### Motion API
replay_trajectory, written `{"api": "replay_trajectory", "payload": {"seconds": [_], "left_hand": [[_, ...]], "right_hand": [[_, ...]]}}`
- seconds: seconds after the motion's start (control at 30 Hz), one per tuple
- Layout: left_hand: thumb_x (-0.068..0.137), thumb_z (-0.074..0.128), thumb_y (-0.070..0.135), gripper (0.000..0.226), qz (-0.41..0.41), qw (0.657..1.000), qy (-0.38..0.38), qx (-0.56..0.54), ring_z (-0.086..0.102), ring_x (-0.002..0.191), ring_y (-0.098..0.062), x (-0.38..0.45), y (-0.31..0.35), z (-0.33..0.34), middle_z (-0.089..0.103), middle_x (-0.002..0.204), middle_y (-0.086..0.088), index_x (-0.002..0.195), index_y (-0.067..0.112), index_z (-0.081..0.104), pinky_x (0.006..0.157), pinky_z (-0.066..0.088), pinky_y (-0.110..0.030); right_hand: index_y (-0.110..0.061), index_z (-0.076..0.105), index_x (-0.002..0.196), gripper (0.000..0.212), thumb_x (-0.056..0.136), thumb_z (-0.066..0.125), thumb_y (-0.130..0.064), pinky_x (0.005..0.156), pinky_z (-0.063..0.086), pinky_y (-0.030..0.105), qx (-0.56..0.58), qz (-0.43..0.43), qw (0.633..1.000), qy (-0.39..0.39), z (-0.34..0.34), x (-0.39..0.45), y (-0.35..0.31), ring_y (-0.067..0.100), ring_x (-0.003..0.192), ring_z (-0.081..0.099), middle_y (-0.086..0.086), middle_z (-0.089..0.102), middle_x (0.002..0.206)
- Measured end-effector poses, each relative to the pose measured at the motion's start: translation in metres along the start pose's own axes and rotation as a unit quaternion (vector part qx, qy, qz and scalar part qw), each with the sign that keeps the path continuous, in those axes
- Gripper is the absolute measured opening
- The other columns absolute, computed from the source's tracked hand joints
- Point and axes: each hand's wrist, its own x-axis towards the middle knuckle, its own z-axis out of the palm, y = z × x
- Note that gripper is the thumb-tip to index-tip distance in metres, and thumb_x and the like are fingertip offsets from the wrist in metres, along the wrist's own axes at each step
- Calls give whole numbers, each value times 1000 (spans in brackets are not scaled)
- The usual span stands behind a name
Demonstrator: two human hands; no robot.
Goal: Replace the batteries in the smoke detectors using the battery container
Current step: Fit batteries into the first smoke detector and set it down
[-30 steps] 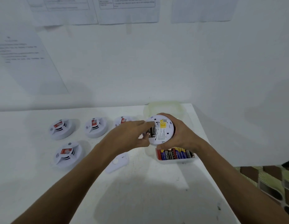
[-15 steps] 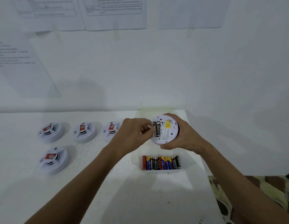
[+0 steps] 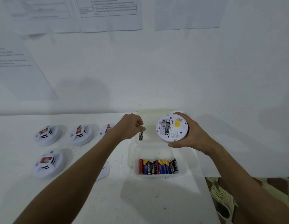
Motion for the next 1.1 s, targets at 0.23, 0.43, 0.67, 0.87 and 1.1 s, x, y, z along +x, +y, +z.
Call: {"api": "replay_trajectory", "payload": {"seconds": [0.23,0.43,0.67,0.87,1.1], "left_hand": [[93,61,21,21,0,994,-42,99,61,75,-18,10,0,19,70,84,-7,96,6,76,70,48,-27],[92,62,28,19,35,987,-19,153,51,96,-22,11,-5,27,51,99,-4,99,18,76,72,38,-29],[90,62,30,17,25,998,26,42,56,87,-17,8,3,15,51,98,-1,101,20,72,75,42,-25],[81,73,28,17,75,983,22,-163,64,89,-6,-14,43,-10,59,108,8,97,34,68,66,43,-9],[74,80,24,35,98,983,-21,-154,64,89,-12,-24,46,-16,58,111,6,104,29,63,70,51,-11]], "right_hand": [[-28,52,128,86,57,92,0,86,56,26,1,26,1000,-7,7,7,14,6,110,60,-12,62,119],[-30,52,127,85,57,92,-4,85,55,24,-5,45,999,-5,5,3,23,4,108,61,-16,63,116],[-33,51,125,84,58,91,-1,85,53,20,-7,36,999,-8,4,2,19,2,110,59,-22,62,114],[-27,49,131,90,56,90,-1,86,54,25,19,10,999,-26,4,4,9,9,112,60,-12,62,120],[-25,47,131,93,56,87,11,87,54,24,35,-11,998,-50,7,8,2,10,111,60,-2,61,123]]}}
